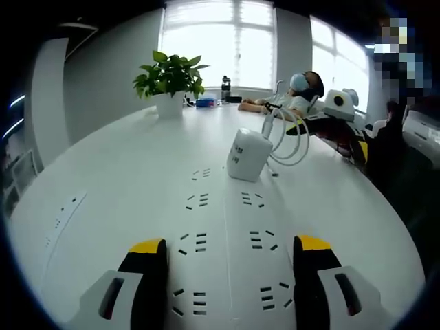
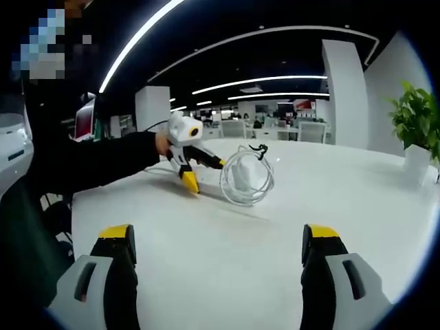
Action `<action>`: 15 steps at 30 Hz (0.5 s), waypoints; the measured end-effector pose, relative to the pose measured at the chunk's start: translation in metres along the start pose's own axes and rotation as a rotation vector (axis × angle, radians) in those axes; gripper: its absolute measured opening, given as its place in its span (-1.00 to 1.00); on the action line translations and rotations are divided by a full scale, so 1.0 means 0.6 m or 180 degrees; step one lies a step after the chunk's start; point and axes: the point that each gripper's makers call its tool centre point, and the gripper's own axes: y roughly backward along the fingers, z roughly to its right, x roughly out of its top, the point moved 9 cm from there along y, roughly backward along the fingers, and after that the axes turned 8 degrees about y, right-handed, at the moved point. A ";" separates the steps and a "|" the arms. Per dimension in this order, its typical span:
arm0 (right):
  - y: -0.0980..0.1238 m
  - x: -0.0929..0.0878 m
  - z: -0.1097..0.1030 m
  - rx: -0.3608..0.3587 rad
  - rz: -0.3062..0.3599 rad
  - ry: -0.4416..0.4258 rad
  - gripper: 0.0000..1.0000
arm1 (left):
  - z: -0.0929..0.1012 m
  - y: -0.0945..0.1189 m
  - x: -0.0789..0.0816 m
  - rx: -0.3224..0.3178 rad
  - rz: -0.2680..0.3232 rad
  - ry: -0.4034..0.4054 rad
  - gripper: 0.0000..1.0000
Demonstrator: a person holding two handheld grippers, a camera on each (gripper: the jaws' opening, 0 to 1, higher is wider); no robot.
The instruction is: Straighten the power strip on the desk, plug the charger into it
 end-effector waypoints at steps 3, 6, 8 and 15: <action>0.000 0.000 -0.002 0.0004 0.0002 -0.0003 0.99 | 0.001 0.002 -0.003 0.0002 0.0011 0.0004 0.51; 0.000 -0.001 -0.005 0.0032 0.0010 0.0029 0.99 | 0.002 0.004 -0.005 0.0000 0.0010 0.0005 0.51; -0.001 -0.002 -0.007 0.0028 -0.0015 0.0044 0.99 | 0.004 0.006 -0.006 -0.0004 0.0011 0.0003 0.51; -0.001 -0.001 -0.010 0.0046 -0.0025 0.0027 0.99 | 0.010 0.011 -0.012 -0.0006 0.0046 0.0012 0.51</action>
